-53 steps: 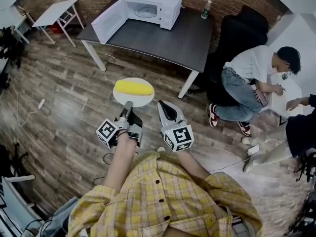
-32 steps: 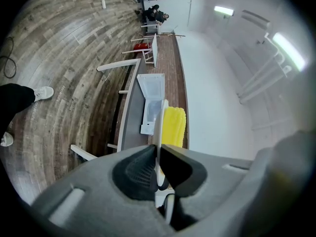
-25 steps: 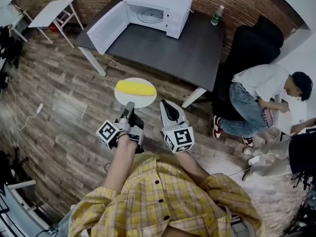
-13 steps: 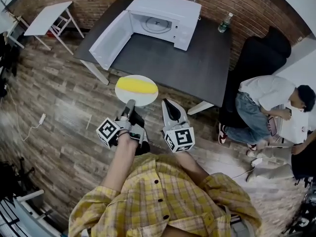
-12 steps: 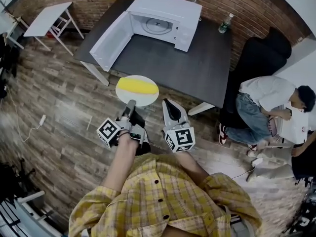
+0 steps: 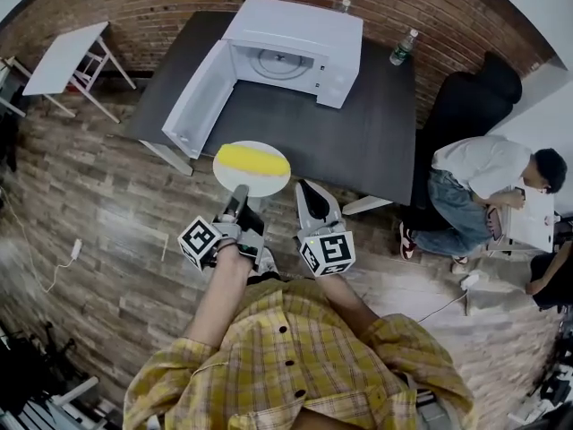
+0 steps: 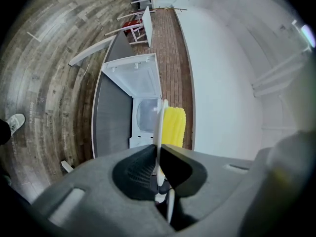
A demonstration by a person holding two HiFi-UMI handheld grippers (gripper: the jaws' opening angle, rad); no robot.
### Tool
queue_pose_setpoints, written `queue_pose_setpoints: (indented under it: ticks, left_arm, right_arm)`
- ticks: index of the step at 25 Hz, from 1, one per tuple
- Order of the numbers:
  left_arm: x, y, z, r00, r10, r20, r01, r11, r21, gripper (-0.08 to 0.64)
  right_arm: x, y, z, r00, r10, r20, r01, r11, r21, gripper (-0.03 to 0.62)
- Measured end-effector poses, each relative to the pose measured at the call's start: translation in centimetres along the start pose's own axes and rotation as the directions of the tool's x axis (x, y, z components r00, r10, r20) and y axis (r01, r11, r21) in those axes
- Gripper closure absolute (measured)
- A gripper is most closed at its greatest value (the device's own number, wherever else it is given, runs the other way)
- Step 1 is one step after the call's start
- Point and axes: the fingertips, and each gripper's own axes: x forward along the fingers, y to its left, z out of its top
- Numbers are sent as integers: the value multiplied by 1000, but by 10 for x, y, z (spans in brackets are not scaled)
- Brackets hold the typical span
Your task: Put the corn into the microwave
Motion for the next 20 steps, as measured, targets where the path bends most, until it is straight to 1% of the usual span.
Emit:
queue_pose_setpoints:
  ticks: [2,5,10,12,16,20]
  left_arm:
    - [6,4,10,1000,19,-13,-19,1000,-3,534]
    - [14,8,23,999,38,-39,-37,999,15,534]
    - [19,1,31,998,9,-63,-10,1000,-18,534]
    - [21,0,31,997,-1,-73,-1,1000,-20,534]
    - [28,1,30,997,-11,-79,9,999,-32,534]
    - [33,10,32,996,32,-87,-32,999,3,534]
  right_arm:
    - [11,0,-2,1000,-17,-7,17,1000,-1,594]
    - [20,-2,-2,998,-53,-17,54,999,7,594]
    - [28,3,4,997,-82,-14,82,996,-21,594]
    - [29,2,4,996,-91,-14,91,996,-26,593]
    - [35,0,3,996,-90,-13,90,995,-30,592]
    - [40,-7,1,996,-90,-12,90,996,-28,592]
